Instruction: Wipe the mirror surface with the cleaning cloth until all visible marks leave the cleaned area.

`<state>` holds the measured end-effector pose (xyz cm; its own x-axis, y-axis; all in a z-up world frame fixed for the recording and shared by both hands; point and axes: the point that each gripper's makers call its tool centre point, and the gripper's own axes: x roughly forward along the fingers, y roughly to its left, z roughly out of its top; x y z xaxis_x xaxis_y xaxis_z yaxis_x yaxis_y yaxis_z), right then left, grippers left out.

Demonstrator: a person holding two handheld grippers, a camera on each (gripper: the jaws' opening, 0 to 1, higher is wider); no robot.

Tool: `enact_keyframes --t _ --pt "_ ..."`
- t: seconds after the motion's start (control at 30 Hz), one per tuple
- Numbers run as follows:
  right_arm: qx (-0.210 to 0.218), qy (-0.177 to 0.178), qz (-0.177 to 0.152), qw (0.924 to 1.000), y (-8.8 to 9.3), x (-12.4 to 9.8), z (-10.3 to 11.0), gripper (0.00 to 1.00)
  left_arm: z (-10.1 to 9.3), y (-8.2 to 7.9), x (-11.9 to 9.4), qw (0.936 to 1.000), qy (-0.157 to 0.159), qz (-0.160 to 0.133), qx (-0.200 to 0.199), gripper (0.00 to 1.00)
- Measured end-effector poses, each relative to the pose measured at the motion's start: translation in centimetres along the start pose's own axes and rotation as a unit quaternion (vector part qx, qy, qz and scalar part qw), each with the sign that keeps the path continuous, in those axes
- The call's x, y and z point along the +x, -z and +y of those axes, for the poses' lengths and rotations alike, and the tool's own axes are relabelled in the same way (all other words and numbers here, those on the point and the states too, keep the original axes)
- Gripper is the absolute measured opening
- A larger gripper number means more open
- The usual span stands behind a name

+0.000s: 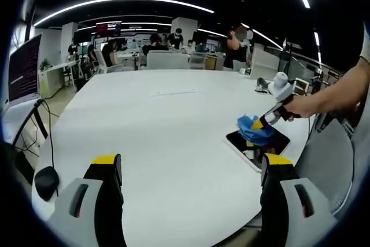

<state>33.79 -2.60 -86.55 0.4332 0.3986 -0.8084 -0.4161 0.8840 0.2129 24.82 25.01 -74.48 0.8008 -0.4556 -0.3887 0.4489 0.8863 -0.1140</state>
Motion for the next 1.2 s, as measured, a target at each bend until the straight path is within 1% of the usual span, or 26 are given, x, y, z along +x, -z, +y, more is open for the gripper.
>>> enact_keyframes --t 0.3,0.43,0.5,0.6,0.8,0.93,1.2 --pt "-0.019 -0.016 0.002 0.9997 -0.9 1.3 2.7 0.00 -0.2 0.3 -0.1 1.0000 0.004 0.007 0.004 0.99" --pt "-0.025 -0.021 0.002 0.9995 -1.2 1.7 3.2 0.00 -0.5 0.8 -0.3 0.9998 0.007 0.018 0.011 0.99" --pt "-0.028 -0.023 0.003 0.9993 -1.4 1.8 3.4 0.00 -0.4 0.8 -0.3 0.9998 0.003 0.015 0.013 0.99" --pt "-0.033 -0.025 0.002 0.9991 -1.8 2.2 3.8 0.00 -0.6 0.9 -0.4 0.9998 0.007 0.016 0.004 0.99" --pt "-0.040 -0.031 0.001 0.9987 -2.3 2.8 5.0 0.00 -0.6 0.8 -0.4 0.9999 0.007 0.013 0.008 0.99" --pt "-0.046 -0.029 0.002 0.9985 -2.5 3.1 5.4 0.00 -0.5 0.6 -0.4 0.9999 0.004 0.010 0.012 0.99" --pt "-0.053 -0.027 0.006 0.9982 -2.4 3.0 5.3 0.00 -0.2 0.4 -0.5 0.9999 0.001 0.006 0.009 0.99"
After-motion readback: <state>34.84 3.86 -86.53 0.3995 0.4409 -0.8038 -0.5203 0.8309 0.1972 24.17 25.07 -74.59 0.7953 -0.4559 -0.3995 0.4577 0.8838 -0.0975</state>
